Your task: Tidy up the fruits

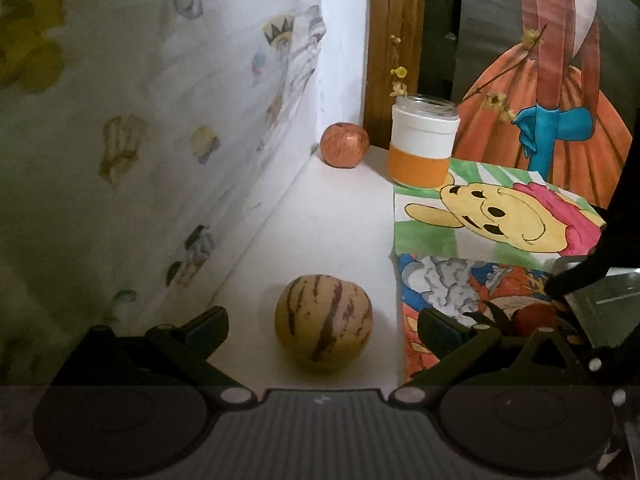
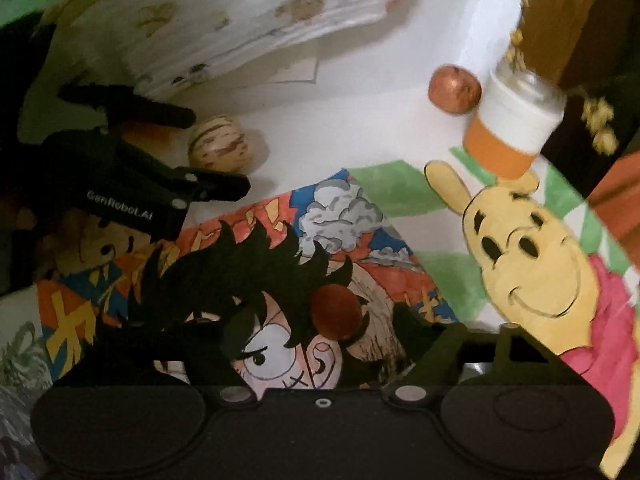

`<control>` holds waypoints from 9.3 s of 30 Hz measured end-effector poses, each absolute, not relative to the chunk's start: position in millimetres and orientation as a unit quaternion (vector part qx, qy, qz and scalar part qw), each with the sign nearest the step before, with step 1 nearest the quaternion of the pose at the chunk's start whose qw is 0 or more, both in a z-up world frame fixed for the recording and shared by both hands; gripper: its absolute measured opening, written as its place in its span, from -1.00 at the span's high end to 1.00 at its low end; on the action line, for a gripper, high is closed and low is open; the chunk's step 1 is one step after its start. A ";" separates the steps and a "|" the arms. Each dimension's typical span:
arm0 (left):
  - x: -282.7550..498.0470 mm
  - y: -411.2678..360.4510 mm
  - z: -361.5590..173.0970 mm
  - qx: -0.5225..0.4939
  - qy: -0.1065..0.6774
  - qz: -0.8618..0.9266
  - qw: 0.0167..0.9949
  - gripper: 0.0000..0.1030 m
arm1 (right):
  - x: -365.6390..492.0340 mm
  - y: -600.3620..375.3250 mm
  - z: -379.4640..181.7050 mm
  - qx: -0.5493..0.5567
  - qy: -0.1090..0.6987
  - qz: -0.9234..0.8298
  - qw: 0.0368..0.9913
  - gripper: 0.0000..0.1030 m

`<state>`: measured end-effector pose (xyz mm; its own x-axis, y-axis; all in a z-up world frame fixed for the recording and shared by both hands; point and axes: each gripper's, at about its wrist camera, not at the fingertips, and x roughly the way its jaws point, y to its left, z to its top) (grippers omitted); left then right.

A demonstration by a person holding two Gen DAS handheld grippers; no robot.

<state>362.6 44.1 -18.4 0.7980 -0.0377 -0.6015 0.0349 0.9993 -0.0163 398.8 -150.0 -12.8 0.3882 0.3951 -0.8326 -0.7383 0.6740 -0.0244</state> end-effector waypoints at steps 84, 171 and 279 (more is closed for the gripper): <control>206.0 -119.9 26.1 -0.042 0.345 -0.191 0.918 -0.10 | 174.8 -334.1 42.0 -0.062 0.341 0.205 0.916 0.42; 221.9 -168.2 2.4 0.008 0.363 -0.214 0.907 -0.10 | 159.1 -354.3 -21.1 0.002 0.358 0.150 0.922 0.40; 66.0 -28.0 31.0 -0.063 0.238 -0.029 0.969 -0.99 | 23.4 -277.9 30.2 0.070 0.196 0.049 0.977 -0.99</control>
<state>66.0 -28.0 31.0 0.8846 -0.0854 -0.4584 0.0251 0.9904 -0.1361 23.4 -277.9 30.2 0.9184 0.1227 -0.3762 -0.0679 0.9855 0.1558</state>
